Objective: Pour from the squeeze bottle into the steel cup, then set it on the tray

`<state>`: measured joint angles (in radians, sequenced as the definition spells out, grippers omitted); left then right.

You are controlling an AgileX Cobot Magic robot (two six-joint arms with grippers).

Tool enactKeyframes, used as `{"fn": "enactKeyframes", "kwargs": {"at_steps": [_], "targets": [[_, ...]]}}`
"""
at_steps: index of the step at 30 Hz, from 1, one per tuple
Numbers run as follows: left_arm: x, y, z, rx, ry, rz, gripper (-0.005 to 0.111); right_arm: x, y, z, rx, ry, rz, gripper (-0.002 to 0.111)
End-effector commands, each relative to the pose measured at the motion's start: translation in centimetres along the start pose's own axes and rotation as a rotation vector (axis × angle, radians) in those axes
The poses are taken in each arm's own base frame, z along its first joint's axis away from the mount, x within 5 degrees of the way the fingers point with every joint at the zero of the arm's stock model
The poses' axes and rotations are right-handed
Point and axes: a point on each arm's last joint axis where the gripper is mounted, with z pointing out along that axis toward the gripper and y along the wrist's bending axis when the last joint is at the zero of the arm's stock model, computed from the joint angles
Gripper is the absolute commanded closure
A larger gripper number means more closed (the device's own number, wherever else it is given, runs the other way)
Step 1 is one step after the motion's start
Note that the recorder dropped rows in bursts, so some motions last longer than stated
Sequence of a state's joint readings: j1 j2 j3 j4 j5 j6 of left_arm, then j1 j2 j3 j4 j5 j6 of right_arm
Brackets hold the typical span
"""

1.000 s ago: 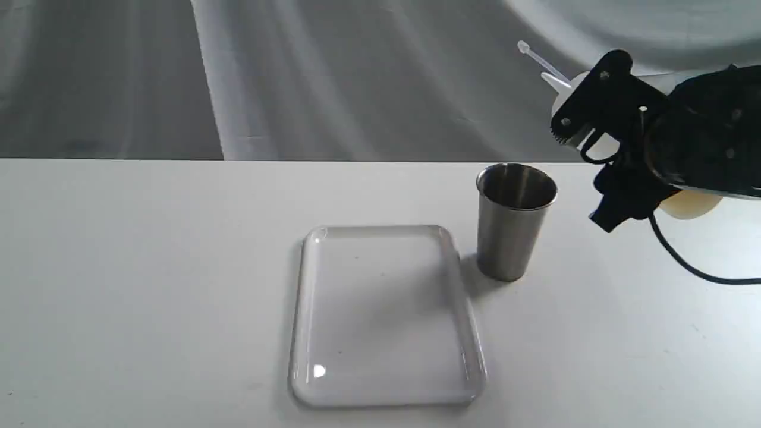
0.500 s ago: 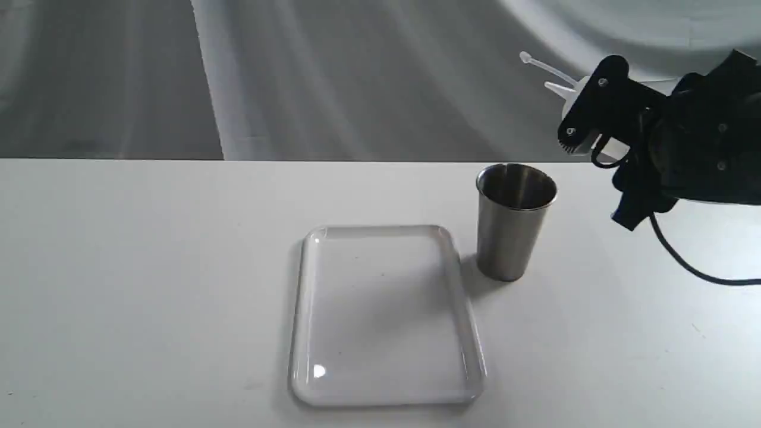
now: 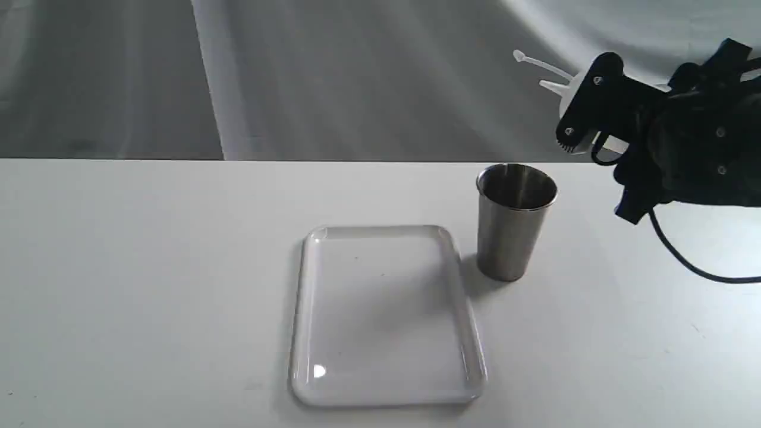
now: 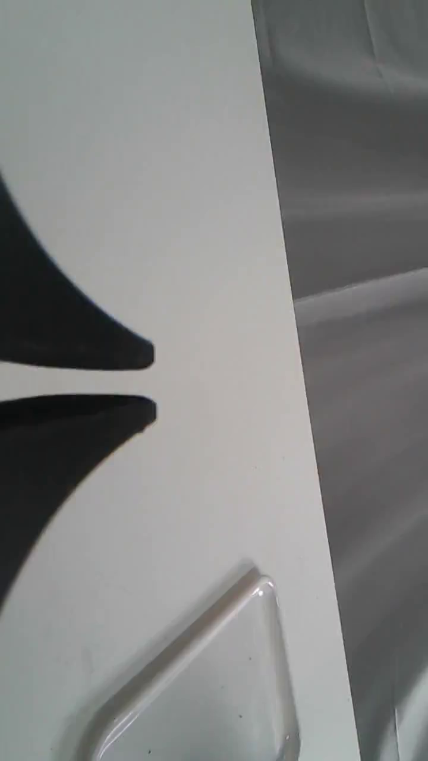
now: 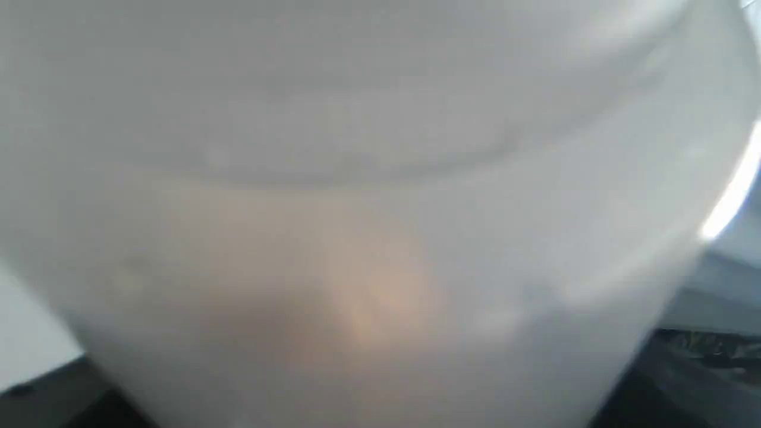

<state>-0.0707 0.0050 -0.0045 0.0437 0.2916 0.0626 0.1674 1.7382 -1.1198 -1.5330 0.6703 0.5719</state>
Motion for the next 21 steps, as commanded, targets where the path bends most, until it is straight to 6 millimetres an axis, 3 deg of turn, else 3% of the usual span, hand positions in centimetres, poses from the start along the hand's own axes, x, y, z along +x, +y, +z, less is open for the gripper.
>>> {"fn": "enactKeyframes", "kwargs": {"at_steps": [1, 8, 21], "targets": [[0.1, 0.0, 0.0, 0.002, -0.007, -0.001, 0.098, 0.2, 0.4, 0.8, 0.022, 0.021, -0.039, 0.059], [0.1, 0.0, 0.0, 0.002, -0.007, -0.001, 0.098, 0.4, 1.3, 1.8, 0.036, 0.057, -0.095, 0.059], [0.1, 0.0, 0.0, 0.002, -0.007, -0.001, 0.098, -1.2, 0.6, 3.9, 0.139, 0.106, -0.132, 0.059]]}}
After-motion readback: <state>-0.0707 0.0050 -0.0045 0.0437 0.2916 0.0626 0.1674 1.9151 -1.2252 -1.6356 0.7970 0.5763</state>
